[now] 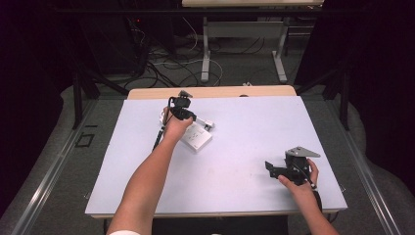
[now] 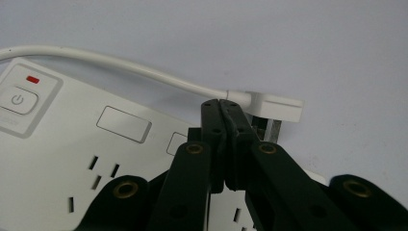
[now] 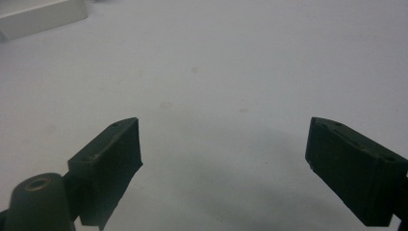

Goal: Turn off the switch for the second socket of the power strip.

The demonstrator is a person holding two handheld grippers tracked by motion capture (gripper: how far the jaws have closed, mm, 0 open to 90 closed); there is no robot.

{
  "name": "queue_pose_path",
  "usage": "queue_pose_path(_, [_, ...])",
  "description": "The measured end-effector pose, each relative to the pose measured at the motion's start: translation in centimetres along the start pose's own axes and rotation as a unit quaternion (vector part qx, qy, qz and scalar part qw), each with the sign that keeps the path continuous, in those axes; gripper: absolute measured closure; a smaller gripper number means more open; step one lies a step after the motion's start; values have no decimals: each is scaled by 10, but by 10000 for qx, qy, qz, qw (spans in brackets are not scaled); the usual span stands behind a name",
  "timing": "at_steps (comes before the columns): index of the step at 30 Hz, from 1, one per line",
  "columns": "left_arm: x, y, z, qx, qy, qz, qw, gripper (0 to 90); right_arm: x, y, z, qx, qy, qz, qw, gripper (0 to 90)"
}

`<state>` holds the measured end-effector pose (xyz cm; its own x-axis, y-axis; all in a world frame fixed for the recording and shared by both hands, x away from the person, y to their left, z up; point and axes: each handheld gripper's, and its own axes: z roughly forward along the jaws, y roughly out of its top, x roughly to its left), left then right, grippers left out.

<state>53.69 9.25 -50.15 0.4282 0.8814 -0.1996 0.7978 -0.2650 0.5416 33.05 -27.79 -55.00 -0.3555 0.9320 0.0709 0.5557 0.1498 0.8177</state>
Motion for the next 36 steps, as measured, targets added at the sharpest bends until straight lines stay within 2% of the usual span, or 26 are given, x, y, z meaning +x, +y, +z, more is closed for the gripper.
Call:
queue_pose_path(1, [-1, -1, 1, 2, -21, -36, 10000, 899, 0, 0, 0, -3, 8, -2, 10000, 118])
queue_pose_path(2, [0, -1, 1, 50, -1, 32, 10000, 899, 0, 0, 0, -3, 8, -2, 10000, 118])
queue_pose_path(6, [0, -2, 3, 125, 16, 52, 9999, 900, 0, 0, -1, 22, 26, 20, 10000, 119])
queue_pose_path(8, [-1, -3, 4, 167, -4, 8, 9999, 900, 0, 0, -1, 11, 21, -12, 10000, 118])
queue_pose_path(9, [-1, -3, 5, 171, 11, 63, 9998, 900, 0, 0, -1, 11, 23, -10, 10000, 118])
queue_pose_path(10, [-1, -4, 5, 212, -15, 20, 9998, 900, 0, 0, 0, 1, 15, -6, 10000, 118])
queue_pose_path(11, [-1, -4, 6, 213, 8, 73, 9997, 900, 0, 0, 0, 10, 17, 23, 10000, 118])
queue_pose_path(12, [-1, -5, 7, 222, -10, 23, 9997, 900, 0, 0, 0, 1, 10, -5, 10000, 118])
queue_pose_path(13, [0, -5, 6, 266, -1, 81, 9996, 900, 0, 0, 0, 1, 10, -5, 10000, 118])
queue_pose_path(14, [-1, -6, 8, 249, -12, 11, 9997, 900, 0, 0, 0, -1, 11, 0, 10000, 118])
queue_pose_path(15, [0, -6, 8, 271, -4, 61, 9996, 900, 0, 0, 0, 10, 19, -2, 10000, 118])
queue_pose_path(17, [0, -7, 9, 252, 0, 10, 9997, 900, 0, 0, 0, 12, 11, -4, 10000, 119])
queue_pose_path(18, [0, -7, 9, 288, 26, 69, 9996, 900, 0, 0, 0, 22, 16, 24, 10000, 118])
queue_pose_path(24, [1, -8, 10, 262, 23, 53, 9996, 896, 0, 0, 0, 10, 21, 31, 10000, 118])
queue_pose_path(30, [-1, -9, 10, 245, 103, 170, 9995, 893, 0, 0, 0, 9, 20, 33, 10000, 118])
queue_pose_path(32, [-1, -9, 10, 236, 92, 135, 9996, 892, 0, 0, 0, 20, 10, 30, 10000, 118])
queue_pose_path(36, [-2, -9, 10, 218, 196, 348, 9990, 886, 0, 0, 0, 6, 24, 15, 10000, 118])
